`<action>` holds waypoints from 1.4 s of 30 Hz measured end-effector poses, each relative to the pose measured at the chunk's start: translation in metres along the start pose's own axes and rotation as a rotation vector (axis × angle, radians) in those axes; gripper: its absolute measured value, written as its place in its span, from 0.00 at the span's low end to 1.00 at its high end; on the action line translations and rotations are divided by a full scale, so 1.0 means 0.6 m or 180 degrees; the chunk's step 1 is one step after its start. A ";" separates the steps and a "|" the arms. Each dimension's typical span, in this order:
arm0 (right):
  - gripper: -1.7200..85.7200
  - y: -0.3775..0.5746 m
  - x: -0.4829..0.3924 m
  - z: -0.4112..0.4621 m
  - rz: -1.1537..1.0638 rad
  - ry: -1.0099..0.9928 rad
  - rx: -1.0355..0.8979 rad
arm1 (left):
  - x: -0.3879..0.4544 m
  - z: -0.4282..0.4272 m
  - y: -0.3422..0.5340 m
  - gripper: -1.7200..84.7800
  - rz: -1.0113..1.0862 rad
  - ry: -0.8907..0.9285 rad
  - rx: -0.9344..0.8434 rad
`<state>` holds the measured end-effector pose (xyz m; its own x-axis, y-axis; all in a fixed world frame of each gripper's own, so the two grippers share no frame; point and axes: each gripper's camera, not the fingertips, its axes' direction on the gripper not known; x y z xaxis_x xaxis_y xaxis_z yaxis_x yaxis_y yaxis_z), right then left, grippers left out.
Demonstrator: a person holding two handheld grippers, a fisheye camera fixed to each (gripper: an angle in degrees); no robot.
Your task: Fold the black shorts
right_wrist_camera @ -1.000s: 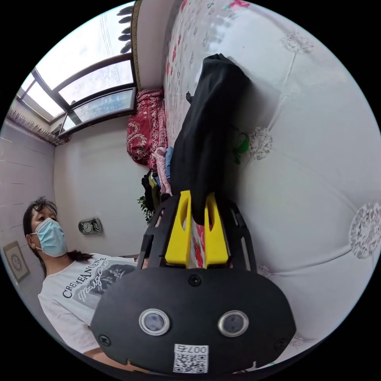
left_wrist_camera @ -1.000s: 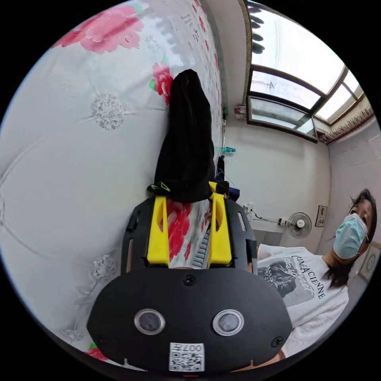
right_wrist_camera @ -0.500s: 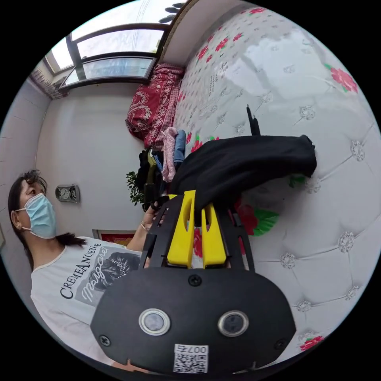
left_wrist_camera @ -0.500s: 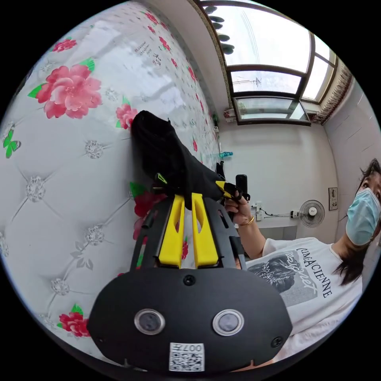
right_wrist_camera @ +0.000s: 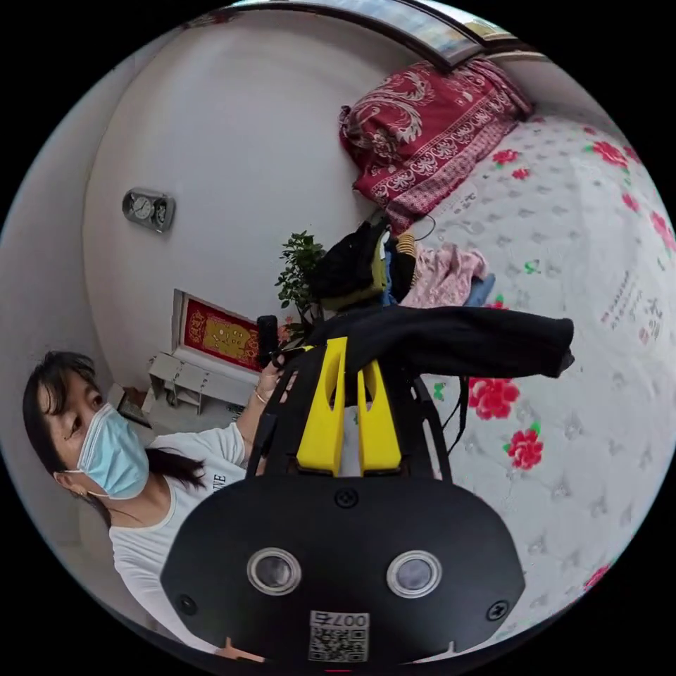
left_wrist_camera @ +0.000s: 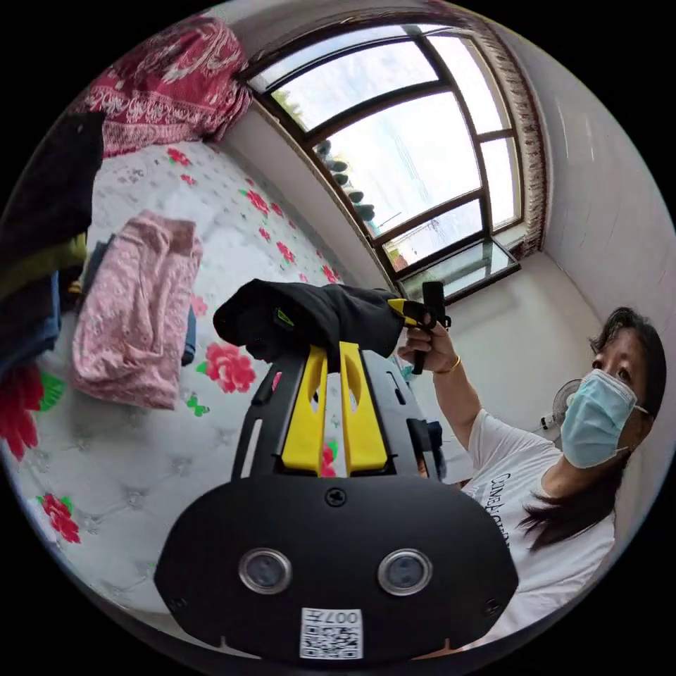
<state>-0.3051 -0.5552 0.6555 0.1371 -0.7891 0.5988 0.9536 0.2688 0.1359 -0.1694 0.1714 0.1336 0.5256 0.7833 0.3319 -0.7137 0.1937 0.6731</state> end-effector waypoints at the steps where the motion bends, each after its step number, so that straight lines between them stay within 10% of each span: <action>1: 0.01 -0.025 -0.004 0.014 -0.0093 -0.0022 -0.0029 | 0.004 -0.016 -0.004 0.01 0.0059 -0.0088 0.0096; 15: 0.02 -0.263 0.402 0.550 0.0071 -0.0282 -0.1263 | -0.273 0.116 0.219 0.02 -0.1155 -0.1029 0.1206; 24: 0.03 -0.210 0.466 0.569 0.0306 -0.0500 -0.0762 | -0.299 0.143 0.252 0.05 -0.0941 -0.0879 0.1059; 33: 0.02 -0.178 0.222 0.603 -0.0824 0.1301 0.0302 | -0.334 0.164 0.291 0.05 -0.1043 -0.0833 0.1088; 42: 0.02 -0.200 -0.009 0.947 -0.1648 0.1638 -0.0651 | -0.360 0.204 0.332 0.05 -0.1003 -0.0921 0.0993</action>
<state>-0.5728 -0.2694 1.0844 -0.2816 -0.9584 0.0475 0.9541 -0.2744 0.1203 -0.3682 -0.0314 0.2767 0.8302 0.5118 0.2208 -0.3518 0.1738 0.9198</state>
